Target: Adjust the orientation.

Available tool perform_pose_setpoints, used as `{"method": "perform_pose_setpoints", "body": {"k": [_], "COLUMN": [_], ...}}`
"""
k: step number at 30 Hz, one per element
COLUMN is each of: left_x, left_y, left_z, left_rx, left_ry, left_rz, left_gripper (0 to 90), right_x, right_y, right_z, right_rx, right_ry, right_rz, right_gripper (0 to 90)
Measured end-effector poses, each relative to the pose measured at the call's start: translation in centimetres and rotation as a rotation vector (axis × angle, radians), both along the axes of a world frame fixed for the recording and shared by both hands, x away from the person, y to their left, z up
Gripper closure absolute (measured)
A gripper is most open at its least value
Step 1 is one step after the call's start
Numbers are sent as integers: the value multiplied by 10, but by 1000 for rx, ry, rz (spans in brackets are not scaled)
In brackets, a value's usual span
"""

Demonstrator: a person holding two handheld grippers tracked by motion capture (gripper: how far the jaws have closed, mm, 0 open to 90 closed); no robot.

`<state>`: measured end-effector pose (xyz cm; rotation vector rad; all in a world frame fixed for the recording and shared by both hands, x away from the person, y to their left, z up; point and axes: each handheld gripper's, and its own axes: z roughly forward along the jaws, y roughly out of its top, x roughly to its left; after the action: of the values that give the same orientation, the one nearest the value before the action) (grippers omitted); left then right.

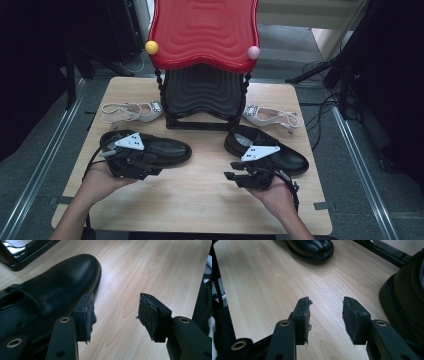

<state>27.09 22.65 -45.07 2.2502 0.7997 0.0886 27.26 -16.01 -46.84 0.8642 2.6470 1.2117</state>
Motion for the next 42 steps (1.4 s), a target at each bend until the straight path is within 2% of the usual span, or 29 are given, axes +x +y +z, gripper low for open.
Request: {"method": "perform_pose_setpoints", "body": {"k": [6,8,13,15,17,21,26,31,34,37,42], "left_x": [2,3,3,3,4,7,20,28,34,39,47], "left_y": [18,24,36,44,55,69,83,84,79,75,67], "left_z": [6,7,12,16,19,20,7,-4,-12,-17,-23], "left_rx": [1,-10,-12,-27,-16,-32,-13,-36,7,19,7], "left_ry": [-11,-12,-15,-13,-24,-21,-12,20,35,33,56], "left_rz": [49,69,96,111,142,181,236,236,227,214,188], "left_gripper": [470,470,468,468,465,458,444,435,430,432,433], "right_x": [0,1,3,3,3,3,4,3,3,4,3], "right_y": [1,1,1,1,2,3,4,5,4,5,7], "right_z": [-2,-2,-4,-4,-5,-6,-7,-7,-8,-8,-9], "right_rx": [-12,-13,-23,-24,-27,-34,-43,-46,-48,-49,-55], "right_ry": [5,8,18,17,16,10,10,8,11,12,9], "right_rz": [1,-4,-6,-6,-2,-1,-1,1,1,2,6], "right_gripper": [573,567,565,563,560,553,546,544,544,543,543]}}
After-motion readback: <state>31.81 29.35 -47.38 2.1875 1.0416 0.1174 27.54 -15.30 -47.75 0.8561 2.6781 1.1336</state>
